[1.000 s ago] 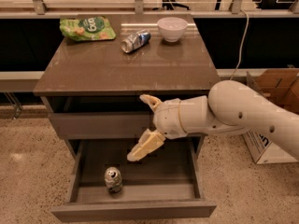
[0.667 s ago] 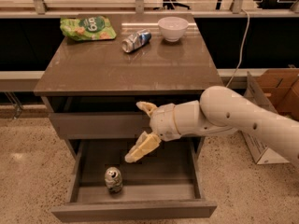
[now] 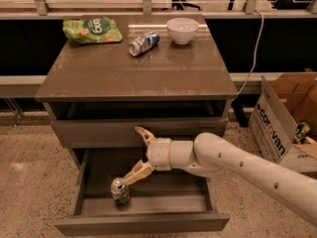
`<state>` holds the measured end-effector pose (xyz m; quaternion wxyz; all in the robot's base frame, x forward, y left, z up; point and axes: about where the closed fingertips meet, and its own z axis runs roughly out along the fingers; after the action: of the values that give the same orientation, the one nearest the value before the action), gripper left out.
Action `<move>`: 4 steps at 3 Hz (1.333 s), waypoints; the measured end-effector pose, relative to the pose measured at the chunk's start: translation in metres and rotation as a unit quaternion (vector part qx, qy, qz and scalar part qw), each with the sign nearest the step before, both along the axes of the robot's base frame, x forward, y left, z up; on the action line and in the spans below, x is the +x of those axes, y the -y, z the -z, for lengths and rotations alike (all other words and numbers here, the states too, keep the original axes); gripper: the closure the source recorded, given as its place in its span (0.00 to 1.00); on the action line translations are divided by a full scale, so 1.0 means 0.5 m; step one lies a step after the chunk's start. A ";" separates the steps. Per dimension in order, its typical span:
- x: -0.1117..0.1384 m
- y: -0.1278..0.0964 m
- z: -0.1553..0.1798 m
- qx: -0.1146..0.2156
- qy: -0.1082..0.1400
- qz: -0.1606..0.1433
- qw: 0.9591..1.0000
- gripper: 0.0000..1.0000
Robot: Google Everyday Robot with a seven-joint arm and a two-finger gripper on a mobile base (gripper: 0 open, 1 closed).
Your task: Pick 7up can from middle drawer and place on counter
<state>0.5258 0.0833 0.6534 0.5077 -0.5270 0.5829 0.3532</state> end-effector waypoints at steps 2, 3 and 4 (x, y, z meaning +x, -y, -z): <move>0.015 -0.028 0.027 0.005 0.065 -0.019 0.998 0.00; -0.001 -0.040 0.051 -0.014 0.048 -0.037 0.998 0.23; -0.029 -0.035 0.084 -0.045 0.039 -0.043 0.997 0.32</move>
Offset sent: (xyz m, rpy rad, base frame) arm 0.0073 0.0121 -0.0111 0.0114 -0.1070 0.0307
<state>0.5115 0.1008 0.6113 0.4900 -0.5870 0.5551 0.3274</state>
